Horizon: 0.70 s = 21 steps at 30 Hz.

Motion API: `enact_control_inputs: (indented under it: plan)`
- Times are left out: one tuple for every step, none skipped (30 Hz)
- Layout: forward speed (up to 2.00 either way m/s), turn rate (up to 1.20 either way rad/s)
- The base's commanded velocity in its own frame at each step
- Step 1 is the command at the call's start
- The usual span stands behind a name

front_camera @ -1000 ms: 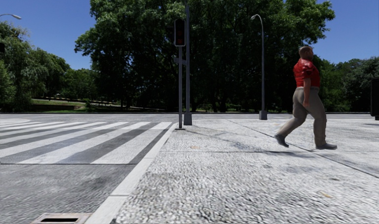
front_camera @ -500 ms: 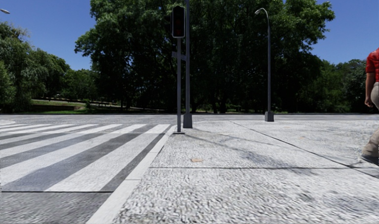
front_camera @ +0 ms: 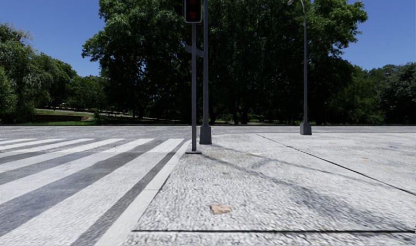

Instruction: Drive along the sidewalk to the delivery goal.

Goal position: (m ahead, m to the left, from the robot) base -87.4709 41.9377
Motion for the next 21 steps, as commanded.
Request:
enact_control_inputs:
  plan:
    - [1.39, 0.47]
    - [1.39, 0.47]
    - [1.25, 0.53]
    - [1.16, 0.63]
    - [1.16, 0.63]
    - [1.13, 0.71]
    - [1.12, 0.75]
    - [1.12, 0.79]
    - [1.12, 0.79]
    - [1.13, 0.8]
    - [1.13, 0.8]
    - [1.13, 0.83]
    - [1.13, 0.83]
    - [1.13, 0.85]
    - [1.14, 0.9]
    - [1.17, 0.92]
    - [1.17, 0.92]
    - [1.22, 0.92]
    - [1.26, 0.92]
    - [1.29, 0.92]
    - [1.29, 0.92]
